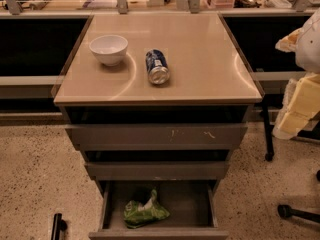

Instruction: Pick green rice chip bag from bottom drawer and place on counter

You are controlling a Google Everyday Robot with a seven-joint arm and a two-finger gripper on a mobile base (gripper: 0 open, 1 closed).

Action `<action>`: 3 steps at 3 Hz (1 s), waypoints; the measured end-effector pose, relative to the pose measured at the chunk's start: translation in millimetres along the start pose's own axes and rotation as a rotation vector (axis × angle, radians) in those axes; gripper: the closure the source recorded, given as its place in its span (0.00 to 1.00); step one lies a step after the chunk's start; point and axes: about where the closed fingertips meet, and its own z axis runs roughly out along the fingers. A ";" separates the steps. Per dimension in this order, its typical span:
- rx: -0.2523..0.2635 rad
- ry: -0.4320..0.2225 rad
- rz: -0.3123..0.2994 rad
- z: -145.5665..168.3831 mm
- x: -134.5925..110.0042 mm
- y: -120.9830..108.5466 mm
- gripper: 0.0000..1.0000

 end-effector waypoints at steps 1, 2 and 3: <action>-0.019 -0.093 0.098 32.2 7.8 27.5 0.00; -0.074 -0.201 0.238 93.5 25.9 65.7 0.00; -0.065 -0.202 0.286 116.8 38.4 77.1 0.00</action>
Offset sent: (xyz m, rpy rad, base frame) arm -0.0242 0.0061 -0.2740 0.4923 0.0041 -0.3516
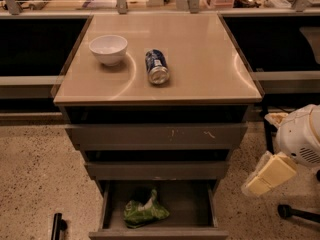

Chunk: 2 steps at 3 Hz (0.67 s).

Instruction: Pick green rice chip bag from bottom drawer and place on counter

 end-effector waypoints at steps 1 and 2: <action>0.000 0.001 -0.004 -0.6 -1.5 -0.3 0.00; -0.009 -0.053 0.052 26.8 10.2 6.4 0.00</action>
Offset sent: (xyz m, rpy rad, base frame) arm -0.0045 0.0123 -0.1106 0.2524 0.0008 -0.1493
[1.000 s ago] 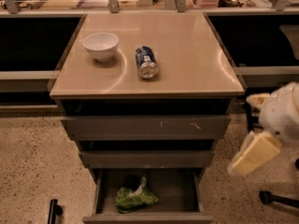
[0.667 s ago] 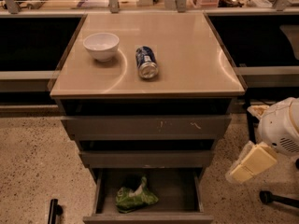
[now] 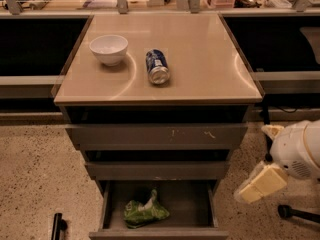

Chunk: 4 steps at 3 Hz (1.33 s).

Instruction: Pick green rice chip bag from bottom drawer and place on counter

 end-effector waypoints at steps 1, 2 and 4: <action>-0.086 -0.066 0.111 84.6 27.2 26.4 0.00; -0.121 -0.095 0.164 159.0 43.9 40.3 0.00; -0.054 -0.118 0.183 166.5 44.9 26.5 0.00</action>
Offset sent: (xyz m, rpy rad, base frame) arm 0.0534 0.0677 -0.2441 0.2371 -0.0172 -0.1986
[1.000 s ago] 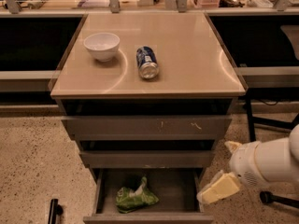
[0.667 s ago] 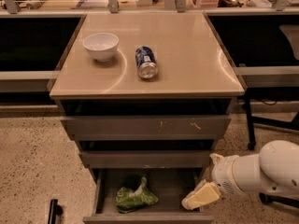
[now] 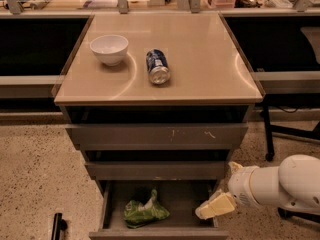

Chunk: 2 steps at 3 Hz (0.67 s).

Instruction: Pick green rice chip bag from bottom drawer and place on counter

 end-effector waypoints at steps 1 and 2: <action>-0.014 0.009 0.054 33.1 24.1 5.4 0.00; -0.014 0.020 0.086 77.2 44.1 10.3 0.00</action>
Offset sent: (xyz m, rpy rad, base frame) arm 0.0028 0.0380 -0.1464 0.0195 0.0737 -0.1021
